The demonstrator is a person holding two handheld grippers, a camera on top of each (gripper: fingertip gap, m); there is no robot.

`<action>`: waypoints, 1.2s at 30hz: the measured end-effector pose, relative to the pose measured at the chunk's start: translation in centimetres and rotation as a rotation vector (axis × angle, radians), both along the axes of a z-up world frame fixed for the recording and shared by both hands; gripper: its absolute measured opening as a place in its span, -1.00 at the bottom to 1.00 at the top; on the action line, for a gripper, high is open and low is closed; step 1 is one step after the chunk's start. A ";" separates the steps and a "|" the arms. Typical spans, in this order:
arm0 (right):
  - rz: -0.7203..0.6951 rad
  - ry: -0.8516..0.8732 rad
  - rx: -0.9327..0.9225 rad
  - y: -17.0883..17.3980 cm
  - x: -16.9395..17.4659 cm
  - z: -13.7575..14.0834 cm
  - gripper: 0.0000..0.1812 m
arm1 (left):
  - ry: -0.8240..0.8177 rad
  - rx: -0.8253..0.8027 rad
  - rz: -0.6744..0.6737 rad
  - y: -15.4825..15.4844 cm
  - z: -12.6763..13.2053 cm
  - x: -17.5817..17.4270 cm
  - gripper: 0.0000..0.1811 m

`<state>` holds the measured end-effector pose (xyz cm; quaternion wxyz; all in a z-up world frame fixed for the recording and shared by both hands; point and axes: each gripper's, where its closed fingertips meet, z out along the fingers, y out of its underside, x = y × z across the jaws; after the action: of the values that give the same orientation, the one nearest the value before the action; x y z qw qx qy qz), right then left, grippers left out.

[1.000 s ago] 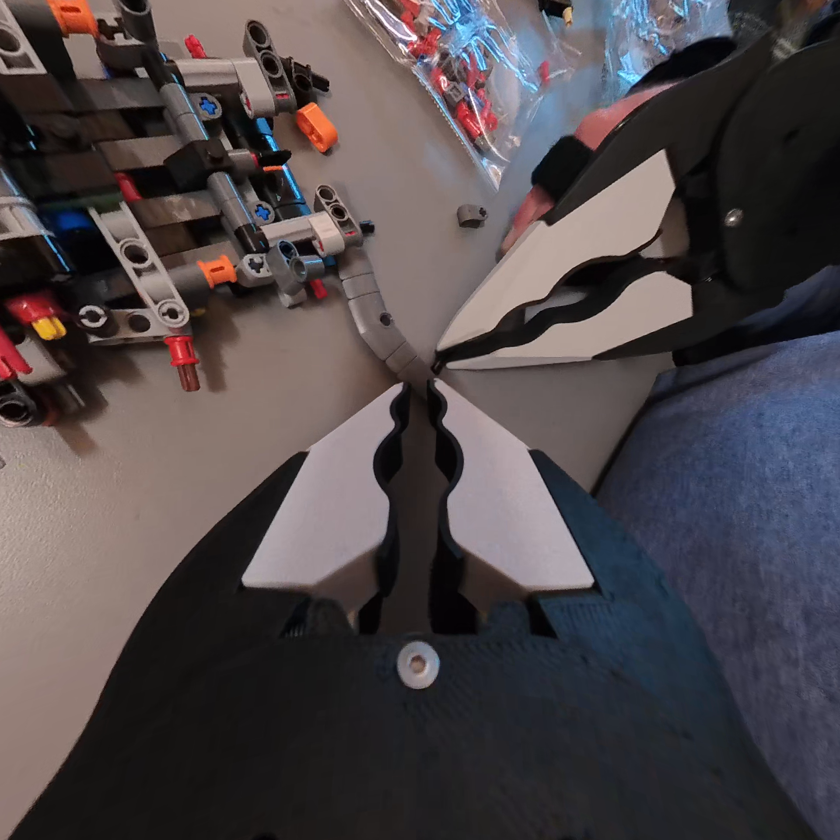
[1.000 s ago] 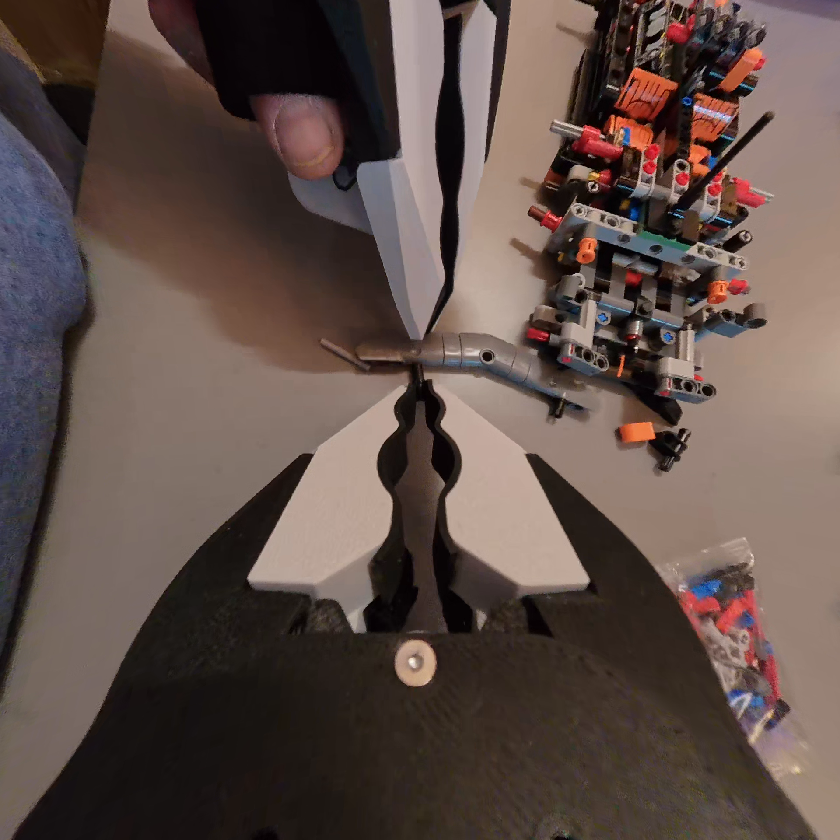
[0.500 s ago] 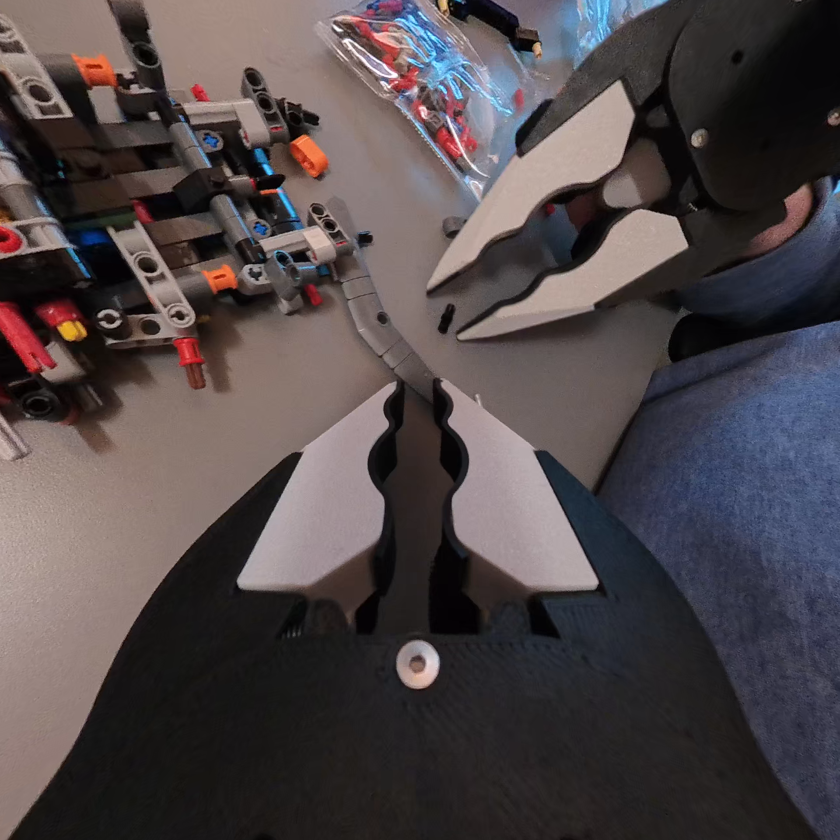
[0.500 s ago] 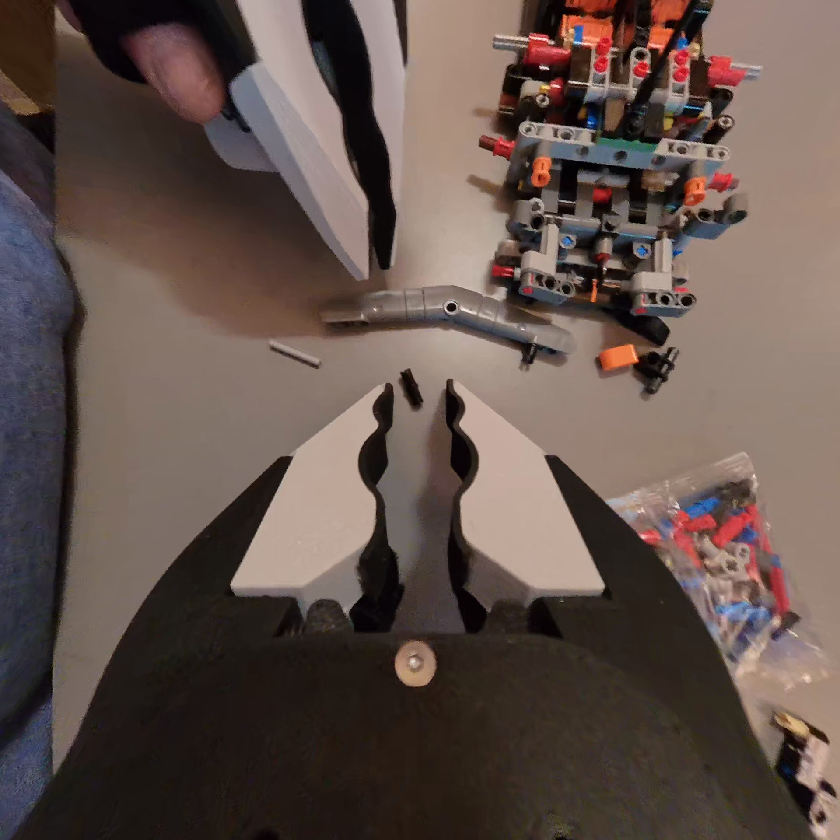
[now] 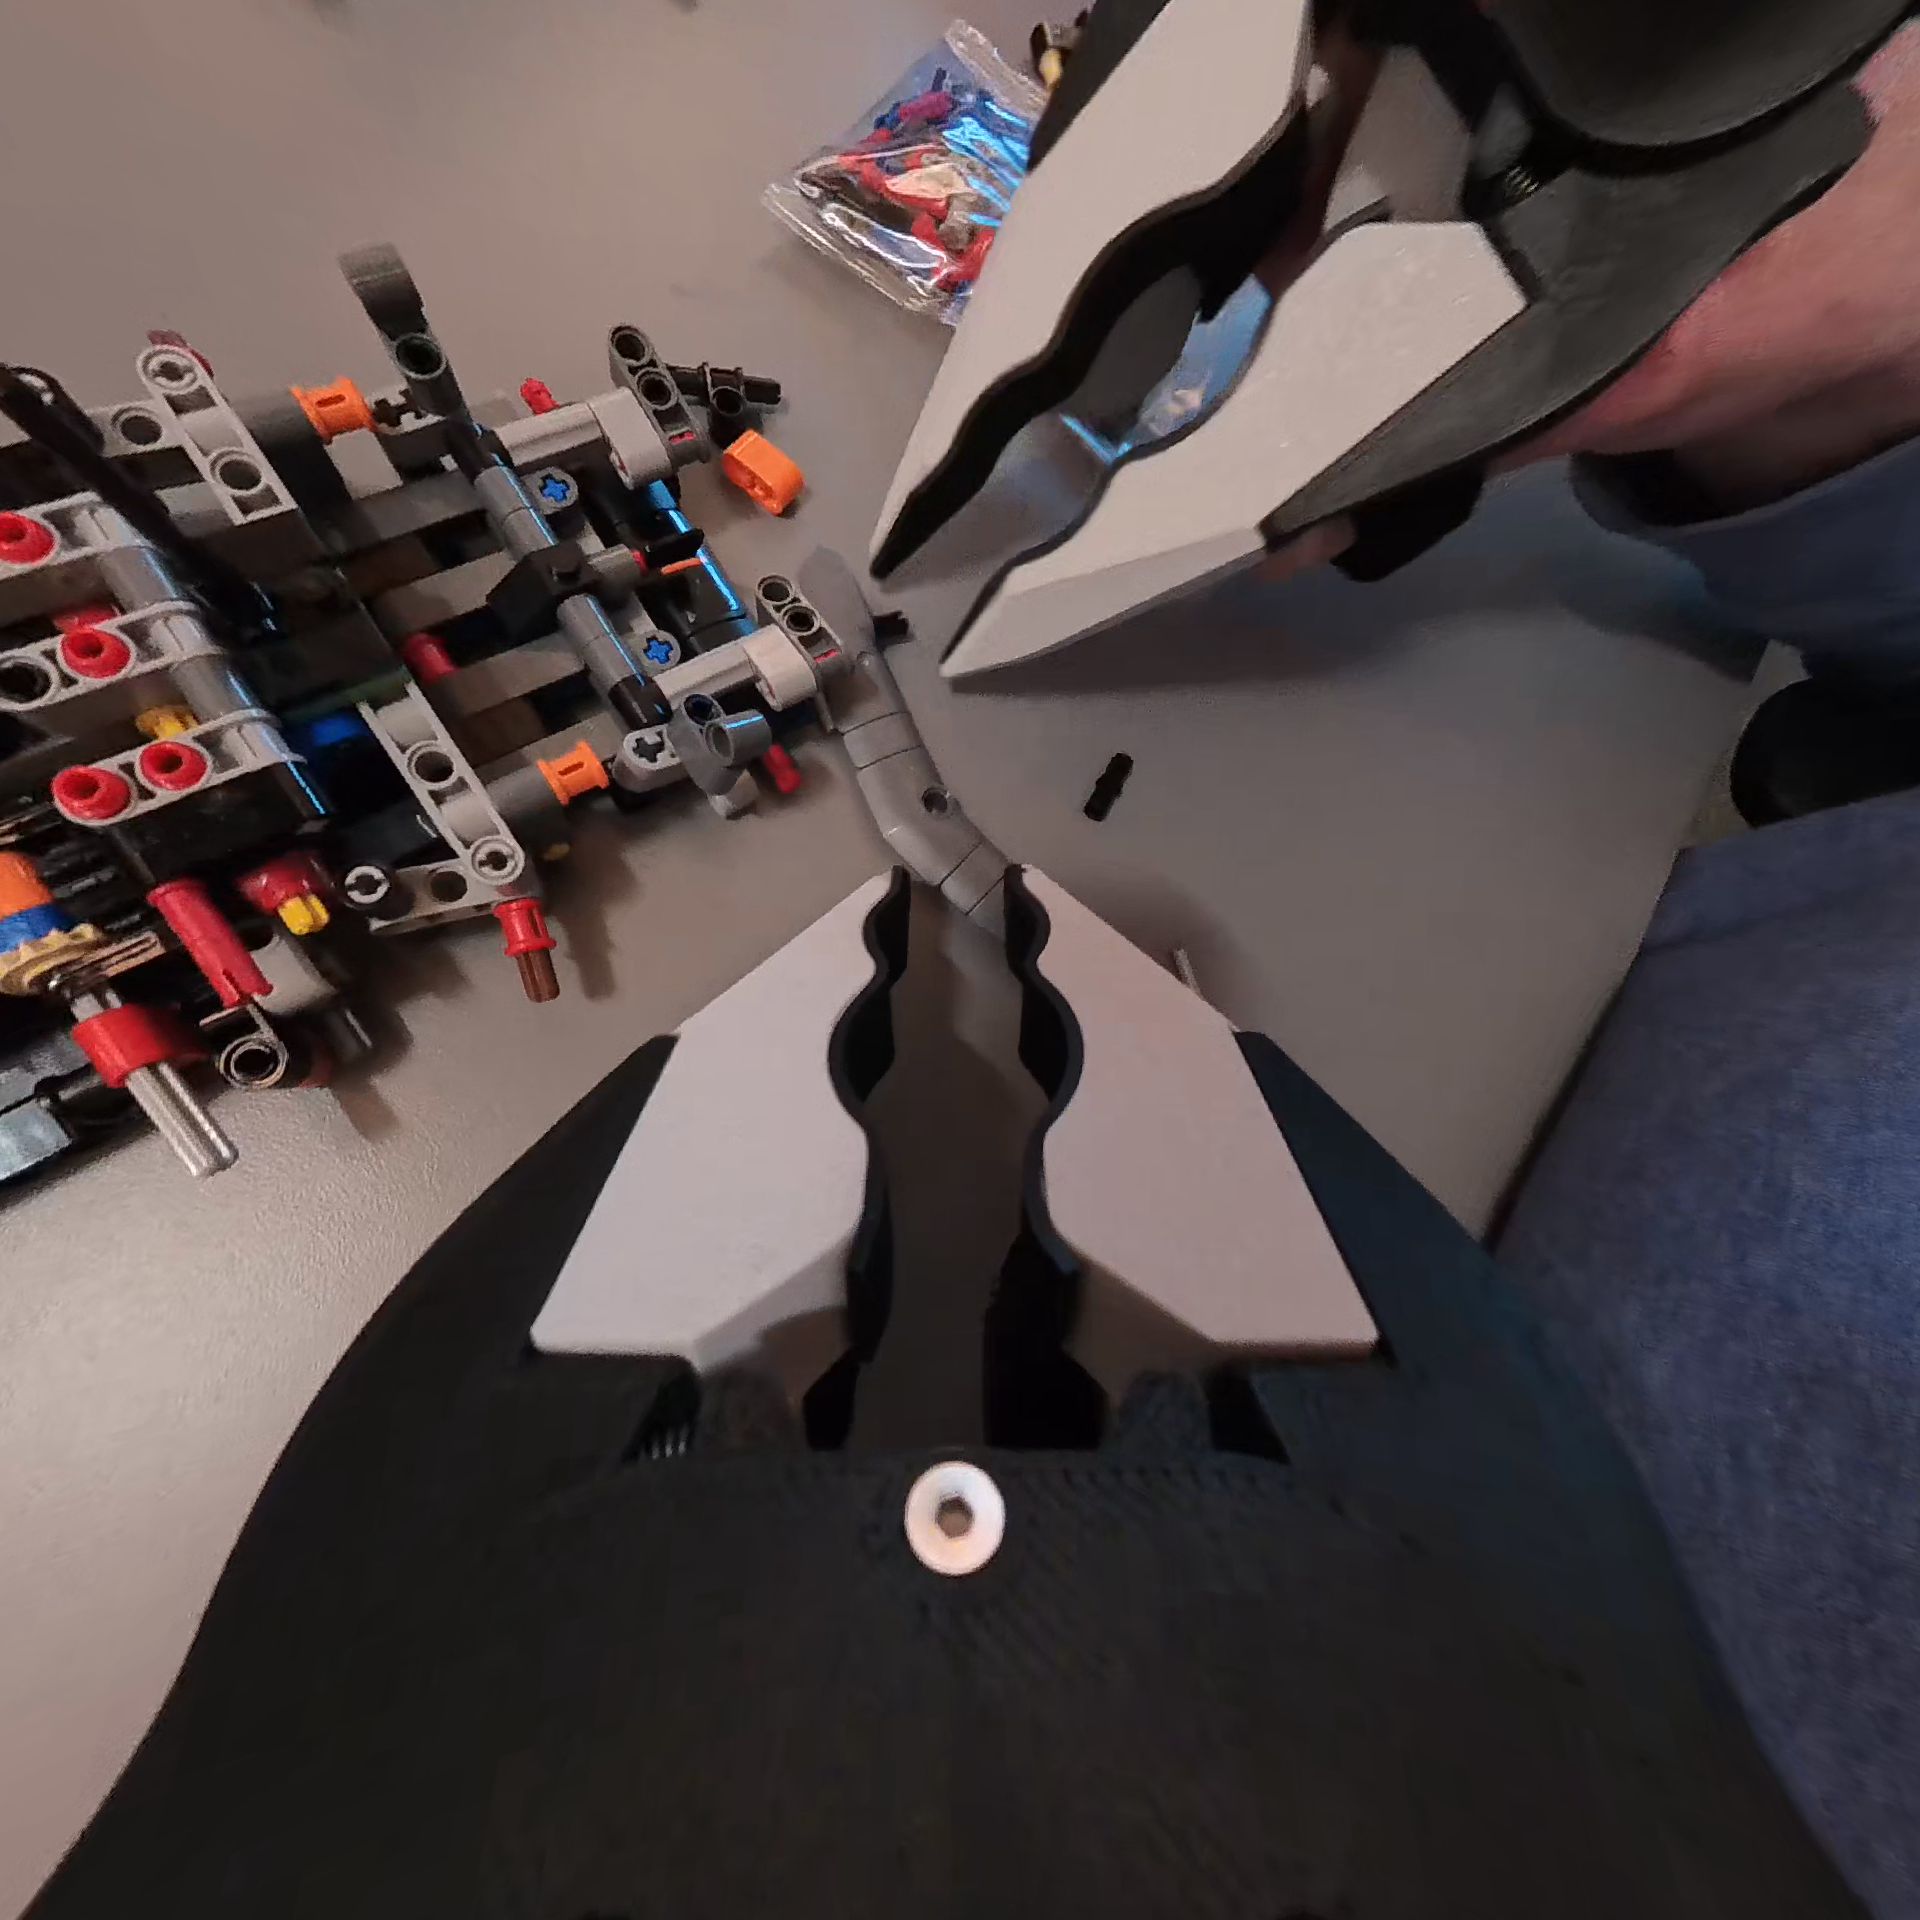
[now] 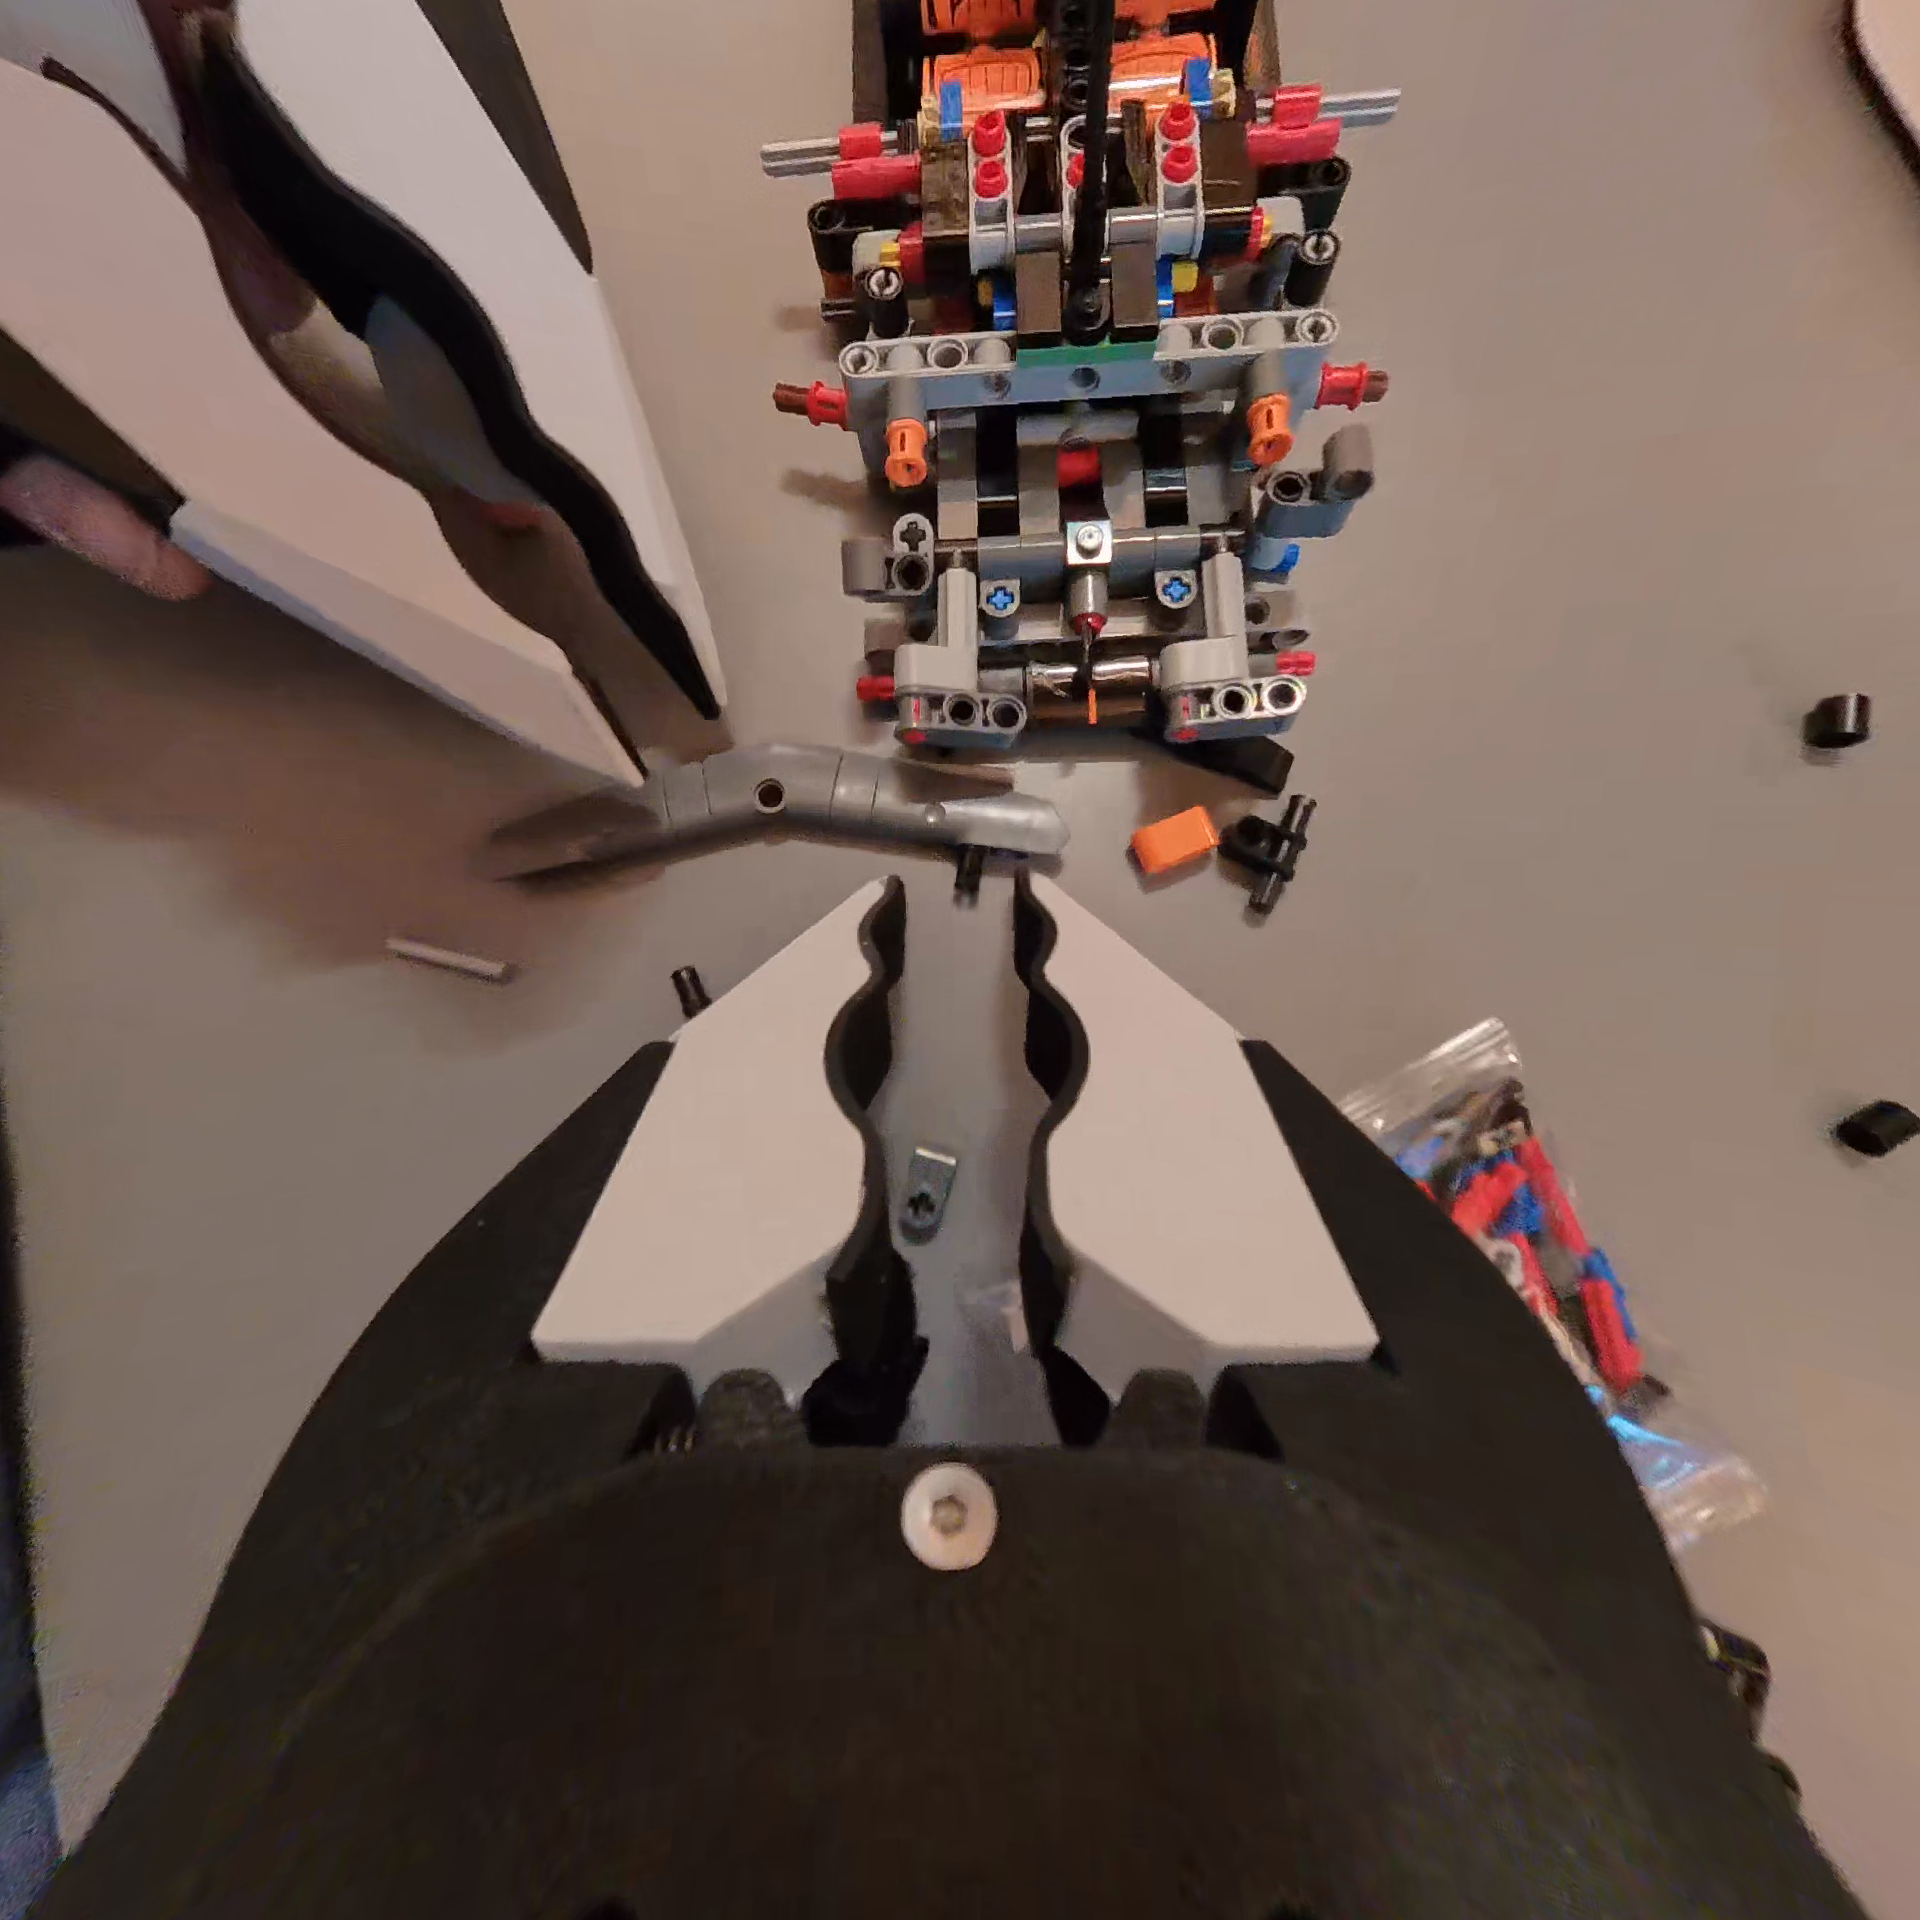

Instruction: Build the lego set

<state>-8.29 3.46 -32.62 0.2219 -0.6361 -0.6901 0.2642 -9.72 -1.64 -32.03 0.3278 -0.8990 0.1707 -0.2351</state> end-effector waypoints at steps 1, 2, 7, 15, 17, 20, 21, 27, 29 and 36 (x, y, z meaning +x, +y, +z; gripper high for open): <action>-0.003 -0.003 0.005 0.1 -0.2 -0.2 -0.83 | 0.001 0.000 -0.003 0.0 0.0 0.0 -0.83; -0.005 -0.005 0.009 0.2 -0.4 -0.4 -0.85 | 0.002 0.003 -0.005 0.1 0.0 0.0 -0.83; -0.008 0.006 0.003 0.3 -0.7 -0.5 -0.98 | -0.012 0.004 -0.012 0.2 0.0 -0.1 -0.84; -0.039 0.128 0.035 0.8 0.2 2.2 -0.98 | -0.137 0.033 -0.016 -0.1 1.8 0.9 -0.83; -0.045 0.181 0.056 0.7 0.3 3.7 -0.98 | -0.211 0.027 -0.020 -0.1 2.3 1.6 -0.81; -0.043 0.250 0.099 0.7 0.2 5.9 -0.98 | -0.335 0.030 -0.027 -0.1 3.3 2.6 -0.79; -0.040 0.264 0.110 0.6 0.3 6.5 -0.98 | -0.388 0.031 -0.023 -0.1 3.9 2.8 -0.79; -0.026 0.329 0.159 0.7 0.2 8.4 -0.99 | -0.583 0.018 -0.036 -0.6 5.8 3.5 -0.84; -0.017 0.342 0.178 0.6 0.2 8.9 -0.99 | -0.624 0.017 -0.039 -0.7 6.1 3.7 -0.89; 0.003 0.360 0.203 0.4 -0.1 10.0 -0.98 | -0.656 0.042 -0.052 -0.6 6.7 3.8 -0.97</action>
<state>-8.36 3.88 -22.58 0.4045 -0.5518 -0.6634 0.3031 -5.93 -2.23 -25.36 0.3777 -0.7637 0.0835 -0.5168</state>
